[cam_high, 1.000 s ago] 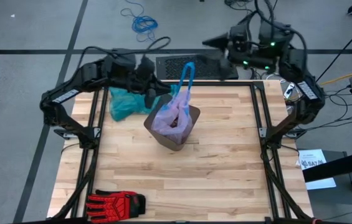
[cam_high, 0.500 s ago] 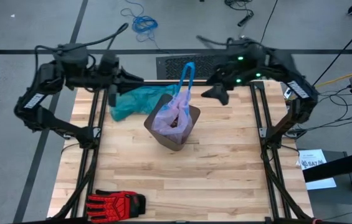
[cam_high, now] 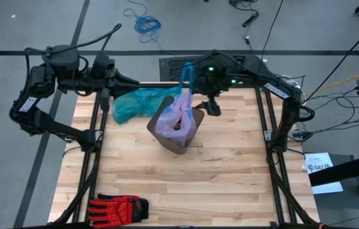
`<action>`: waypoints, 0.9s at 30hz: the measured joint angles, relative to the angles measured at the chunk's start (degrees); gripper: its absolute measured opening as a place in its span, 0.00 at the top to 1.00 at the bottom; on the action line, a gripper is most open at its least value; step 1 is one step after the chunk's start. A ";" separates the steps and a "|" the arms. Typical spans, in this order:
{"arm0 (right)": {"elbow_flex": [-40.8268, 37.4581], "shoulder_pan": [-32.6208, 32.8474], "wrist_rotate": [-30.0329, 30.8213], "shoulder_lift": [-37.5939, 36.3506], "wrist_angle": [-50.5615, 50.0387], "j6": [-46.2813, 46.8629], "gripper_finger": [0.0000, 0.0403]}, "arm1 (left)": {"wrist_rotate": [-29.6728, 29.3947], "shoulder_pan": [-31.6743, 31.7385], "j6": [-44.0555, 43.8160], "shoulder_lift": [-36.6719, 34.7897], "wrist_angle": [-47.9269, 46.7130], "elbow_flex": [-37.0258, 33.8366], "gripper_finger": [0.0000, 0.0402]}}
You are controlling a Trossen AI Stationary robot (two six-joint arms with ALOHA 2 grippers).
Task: Place trash/remove bag and relplace
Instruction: Remove the pink trash bag from the black trash bin
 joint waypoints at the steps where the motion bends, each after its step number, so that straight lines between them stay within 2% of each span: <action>1: -0.02 0.01 -2.10 0.70 1.40 -0.06 0.31 | 0.01 0.00 0.00 0.00 -0.03 0.00 0.82; 5: 0.05 0.45 -8.20 3.32 7.19 0.33 0.31 | 0.02 0.00 0.01 0.00 -0.78 0.00 0.82; 11: 0.05 1.66 -10.36 7.61 13.29 0.98 0.35 | 0.02 0.00 1.33 0.00 -0.91 0.00 0.82; 13: 0.05 2.13 -10.40 8.94 14.17 1.29 0.42 | 0.02 0.00 1.38 0.00 -0.90 0.00 0.82; 15: 0.06 2.80 -10.39 10.35 15.20 1.57 0.54 | 0.02 0.00 1.46 0.00 -0.89 0.00 0.82; 20: -0.02 3.93 -10.56 11.70 18.73 1.51 0.94 | 0.03 0.00 1.71 0.30 -0.87 0.04 0.82; 24: -0.03 3.41 -9.01 10.43 20.65 5.14 0.99 | 0.04 0.00 1.99 0.46 -0.94 0.04 0.82; 27: -0.04 2.54 -4.71 7.31 22.36 7.17 1.00 | -0.48 0.00 1.42 0.55 -1.36 0.09 0.82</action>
